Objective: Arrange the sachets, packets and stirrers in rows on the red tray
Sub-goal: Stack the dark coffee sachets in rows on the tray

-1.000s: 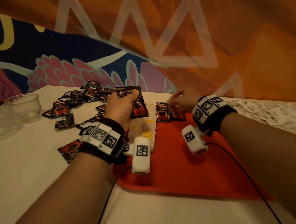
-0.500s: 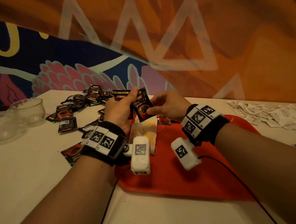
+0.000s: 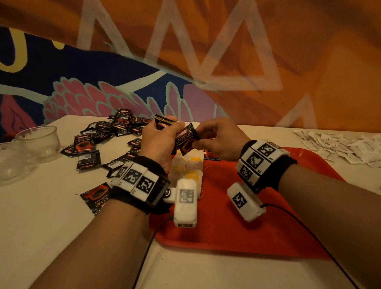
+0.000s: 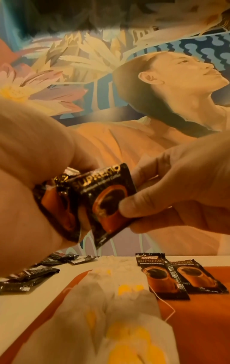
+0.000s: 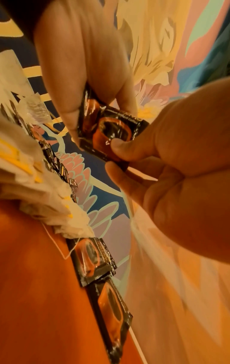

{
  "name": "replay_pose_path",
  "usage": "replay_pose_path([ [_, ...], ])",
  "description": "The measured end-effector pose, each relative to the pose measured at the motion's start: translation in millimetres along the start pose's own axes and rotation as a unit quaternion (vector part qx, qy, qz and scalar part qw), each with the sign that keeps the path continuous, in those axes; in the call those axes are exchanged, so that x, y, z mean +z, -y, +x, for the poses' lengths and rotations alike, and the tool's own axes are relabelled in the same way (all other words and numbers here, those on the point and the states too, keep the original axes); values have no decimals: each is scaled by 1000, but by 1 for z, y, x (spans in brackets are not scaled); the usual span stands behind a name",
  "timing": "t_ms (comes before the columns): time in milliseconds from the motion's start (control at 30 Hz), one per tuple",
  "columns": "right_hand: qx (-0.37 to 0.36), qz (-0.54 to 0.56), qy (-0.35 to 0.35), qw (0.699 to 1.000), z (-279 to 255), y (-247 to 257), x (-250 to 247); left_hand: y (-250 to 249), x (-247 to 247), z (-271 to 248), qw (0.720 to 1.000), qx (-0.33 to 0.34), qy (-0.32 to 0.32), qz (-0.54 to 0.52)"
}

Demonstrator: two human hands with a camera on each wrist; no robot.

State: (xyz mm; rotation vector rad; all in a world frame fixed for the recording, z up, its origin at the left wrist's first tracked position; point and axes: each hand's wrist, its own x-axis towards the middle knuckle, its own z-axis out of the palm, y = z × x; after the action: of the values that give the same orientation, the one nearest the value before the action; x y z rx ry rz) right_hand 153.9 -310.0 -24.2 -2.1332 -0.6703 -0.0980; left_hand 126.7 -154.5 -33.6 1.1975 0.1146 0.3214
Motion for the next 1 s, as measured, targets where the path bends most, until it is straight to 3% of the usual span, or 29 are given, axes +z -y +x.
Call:
replay_pose_path([
  [267,19,-7,-6,1000,4,-1,-4,-1,-3,1,1000,2,-4,-27],
  [433,118,6,-66,991,3,-25,-28,-3,-7,7,998,-13,-56,-12],
  [633,307,-45,-100,945,-1,-65,-65,-4,-3,3,998,-41,-49,-16],
  [1000,364,-88,-63,925,-1,-78,-62,-4,1,-1,998,-42,-42,-3],
])
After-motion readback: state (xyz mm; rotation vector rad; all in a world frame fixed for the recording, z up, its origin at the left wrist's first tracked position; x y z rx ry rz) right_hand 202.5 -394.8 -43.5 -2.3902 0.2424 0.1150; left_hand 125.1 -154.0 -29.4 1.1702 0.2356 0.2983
